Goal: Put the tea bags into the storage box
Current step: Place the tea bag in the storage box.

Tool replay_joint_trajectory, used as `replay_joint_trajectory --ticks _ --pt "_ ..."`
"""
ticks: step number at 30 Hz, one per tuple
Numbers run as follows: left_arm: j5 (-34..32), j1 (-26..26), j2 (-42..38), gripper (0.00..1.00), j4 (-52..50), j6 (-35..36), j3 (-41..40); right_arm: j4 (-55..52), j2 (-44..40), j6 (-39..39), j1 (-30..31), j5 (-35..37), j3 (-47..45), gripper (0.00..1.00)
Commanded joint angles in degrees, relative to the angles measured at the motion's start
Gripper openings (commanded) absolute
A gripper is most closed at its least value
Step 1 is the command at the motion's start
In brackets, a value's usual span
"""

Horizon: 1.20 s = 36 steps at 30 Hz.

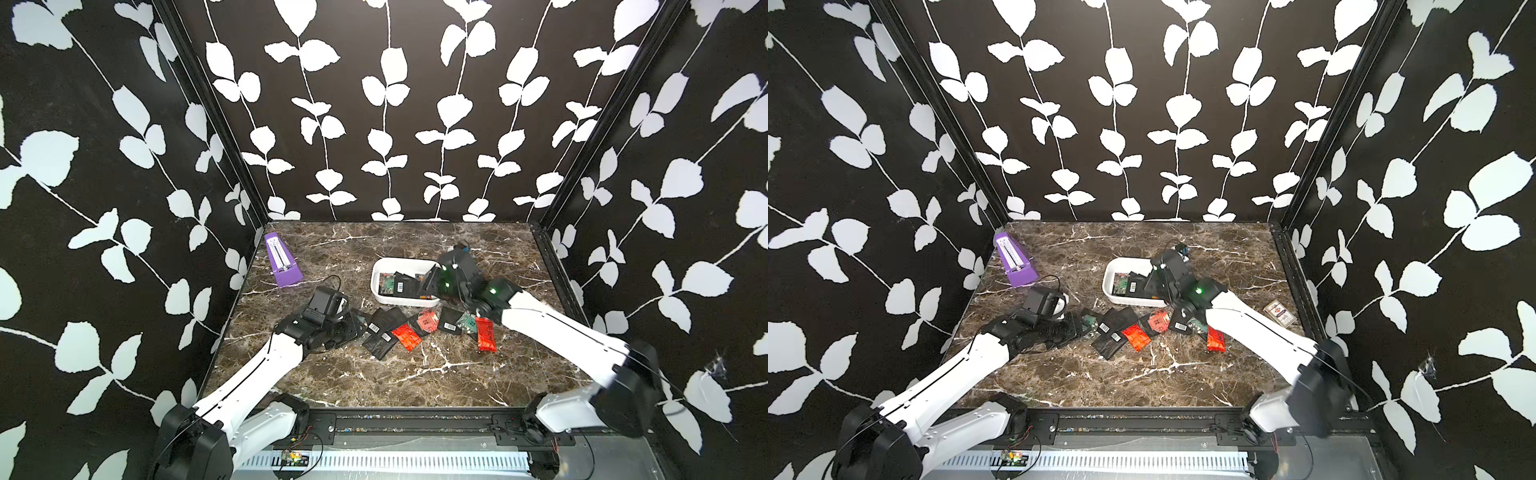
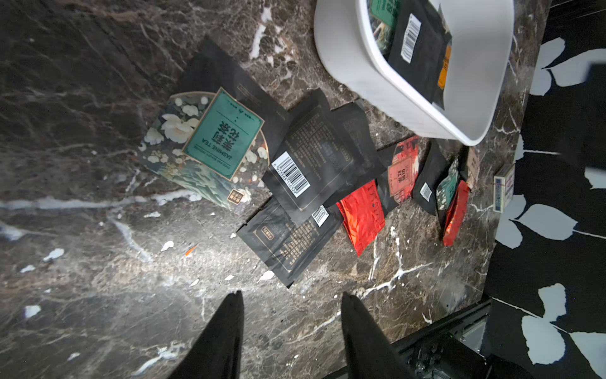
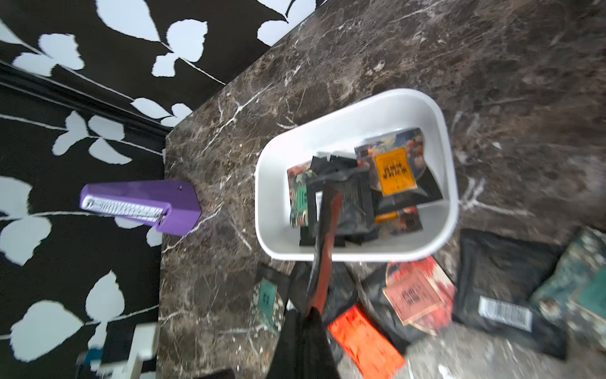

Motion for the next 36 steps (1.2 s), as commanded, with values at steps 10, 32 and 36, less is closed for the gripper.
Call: replay_joint_trajectory --ticks 10,32,36 --pt "-0.35 -0.09 -3.96 0.47 1.78 0.58 -3.70 3.53 19.88 -2.92 -2.65 -6.60 17.32 0.00" --pt "4.34 -0.42 -5.40 0.24 5.32 -2.40 -1.88 -17.38 -15.62 -7.81 -5.21 5.48 -3.63 0.51" --pt "3.86 -2.11 -3.60 0.19 7.08 -3.18 -0.55 -10.84 -25.86 -2.83 -5.14 0.51 -17.01 0.52"
